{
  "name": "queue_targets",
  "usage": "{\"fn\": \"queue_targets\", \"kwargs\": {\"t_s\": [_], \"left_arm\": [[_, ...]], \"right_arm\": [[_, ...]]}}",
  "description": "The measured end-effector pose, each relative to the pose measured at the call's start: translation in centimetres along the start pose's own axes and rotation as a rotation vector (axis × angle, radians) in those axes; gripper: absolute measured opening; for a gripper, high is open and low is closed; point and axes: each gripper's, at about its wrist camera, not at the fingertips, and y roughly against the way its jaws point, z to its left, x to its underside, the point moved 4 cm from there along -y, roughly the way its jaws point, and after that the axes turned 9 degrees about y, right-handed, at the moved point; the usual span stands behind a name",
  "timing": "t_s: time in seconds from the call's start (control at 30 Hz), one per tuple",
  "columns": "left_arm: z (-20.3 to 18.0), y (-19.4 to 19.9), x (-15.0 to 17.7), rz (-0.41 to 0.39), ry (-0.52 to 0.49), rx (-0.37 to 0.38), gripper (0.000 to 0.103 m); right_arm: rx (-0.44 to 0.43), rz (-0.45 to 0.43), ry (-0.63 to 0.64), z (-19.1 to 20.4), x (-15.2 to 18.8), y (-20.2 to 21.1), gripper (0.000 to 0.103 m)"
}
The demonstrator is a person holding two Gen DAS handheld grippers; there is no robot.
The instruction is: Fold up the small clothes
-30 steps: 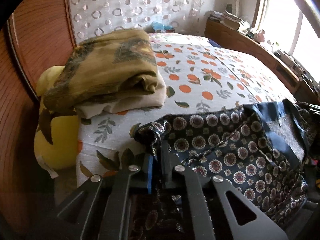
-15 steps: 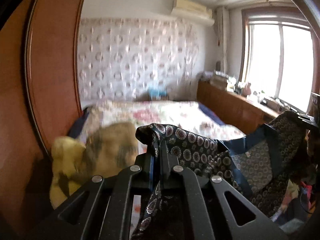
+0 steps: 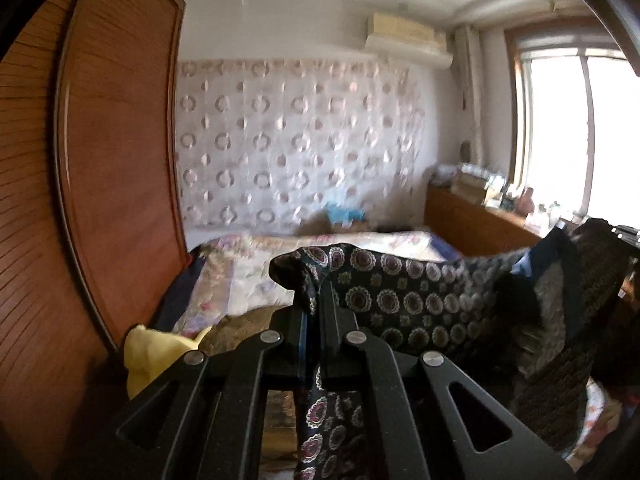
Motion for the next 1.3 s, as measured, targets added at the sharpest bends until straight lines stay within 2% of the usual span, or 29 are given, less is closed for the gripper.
{"fn": "queue_targets", "kwargs": {"t_s": [0.07,0.23,0.33,0.43,0.5,0.57,0.63,0.67,0.7,0.77,0.83,0.87,0.9,0.97,1.1,1.3], "left_arm": [[0.8,-2.8,1.6,0.062,-0.002,-0.017,0.005],[1.8,-7.3,5.9,0.184,0.004,-0.044,0.005],[1.8,-9.1,7.7,0.234,-0.015,-0.075,0.005],[1.4,-9.1,8.5,0.245,-0.01,-0.069,0.005],[1.3,-9.0,8.5,0.241,-0.014,-0.072,0.005],[1.1,-8.8,8.3,0.244,-0.016,-0.067,0.005],[0.9,-8.8,8.0,0.244,-0.015,-0.062,0.008],[0.9,-8.7,7.9,0.241,-0.018,-0.055,0.009],[1.0,-8.6,7.7,0.238,-0.017,-0.055,0.011],[1.1,-8.5,7.6,0.235,-0.012,-0.056,0.015],[1.4,-8.5,7.8,0.243,0.001,-0.054,0.031],[1.5,-8.4,8.0,0.249,0.01,-0.043,0.035],[1.5,-8.3,8.1,0.251,0.016,-0.035,0.042],[1.6,-7.6,8.6,0.253,0.018,-0.023,0.046],[1.7,-5.9,10.3,0.262,0.027,0.005,0.073],[2.4,-3.5,13.3,0.272,0.054,-0.017,0.075]], "right_arm": [[-0.014,0.05,-0.006,0.8,0.7,-2.5,0.009],[-0.058,0.19,-0.035,2.7,5.2,-7.7,0.009],[-0.069,0.251,-0.039,4.3,7.1,-10.2,0.009],[-0.051,0.281,-0.055,5.8,8.1,-11.6,0.011],[-0.05,0.297,-0.044,6.9,8.1,-12.2,0.016],[-0.045,0.3,-0.041,7.5,6.8,-13.0,0.021],[-0.044,0.29,-0.038,8.1,5.6,-12.9,0.033],[-0.036,0.286,-0.039,7.6,5.1,-12.8,0.046],[-0.028,0.277,-0.042,7.3,4.7,-12.2,0.053],[-0.022,0.255,-0.051,7.0,4.9,-10.9,0.053],[-0.006,0.246,-0.065,7.1,4.8,-9.7,0.056],[-0.008,0.234,-0.062,7.4,4.9,-9.4,0.057],[-0.024,0.225,-0.063,8.0,4.7,-8.8,0.057],[-0.061,0.215,-0.059,9.2,4.7,-7.6,0.057],[-0.127,0.21,-0.037,11.7,5.7,-5.2,0.057],[-0.254,0.251,-0.05,15.9,7.1,-4.4,0.057]]}}
